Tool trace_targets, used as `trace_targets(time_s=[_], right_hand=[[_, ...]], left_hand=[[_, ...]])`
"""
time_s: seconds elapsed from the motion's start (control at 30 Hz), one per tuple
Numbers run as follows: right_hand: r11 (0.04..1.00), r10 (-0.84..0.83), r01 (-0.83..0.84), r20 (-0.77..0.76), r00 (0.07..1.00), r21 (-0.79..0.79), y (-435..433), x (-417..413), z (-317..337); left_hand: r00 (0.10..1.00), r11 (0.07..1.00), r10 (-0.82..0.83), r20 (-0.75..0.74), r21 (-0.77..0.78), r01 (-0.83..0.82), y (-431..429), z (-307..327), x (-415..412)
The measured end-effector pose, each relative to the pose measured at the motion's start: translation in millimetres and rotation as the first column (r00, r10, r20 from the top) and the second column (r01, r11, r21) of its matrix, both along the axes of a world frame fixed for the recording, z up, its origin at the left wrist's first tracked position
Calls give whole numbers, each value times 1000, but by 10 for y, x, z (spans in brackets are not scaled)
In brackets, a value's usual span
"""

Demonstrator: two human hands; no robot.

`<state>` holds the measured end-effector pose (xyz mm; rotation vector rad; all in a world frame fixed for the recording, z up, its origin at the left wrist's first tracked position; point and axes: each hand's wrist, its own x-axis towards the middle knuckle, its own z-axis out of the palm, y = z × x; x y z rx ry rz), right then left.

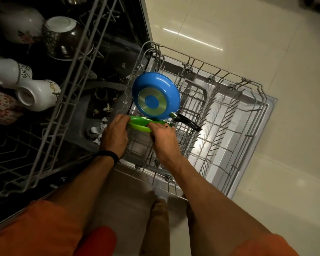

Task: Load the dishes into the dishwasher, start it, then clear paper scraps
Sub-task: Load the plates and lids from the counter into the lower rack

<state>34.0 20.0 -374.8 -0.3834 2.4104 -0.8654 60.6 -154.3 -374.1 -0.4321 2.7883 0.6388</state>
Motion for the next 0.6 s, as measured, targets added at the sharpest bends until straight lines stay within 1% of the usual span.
trace_targets(time_s=[0.17,0.43,0.6], right_hand=[[999,-39,39,-15,999,0,-154,-43,-41],[997,-82,82,-26,996,3,-204,-84,-115],[996,-85,85,-43,995,0,-174,-87,-163]], left_hand=[[1000,999,29,10,-19,-29,-28,1,-107],[997,997,-76,-22,22,76,-20,-38,-129],[995,993,-95,-20,70,96,1,-59,-143]])
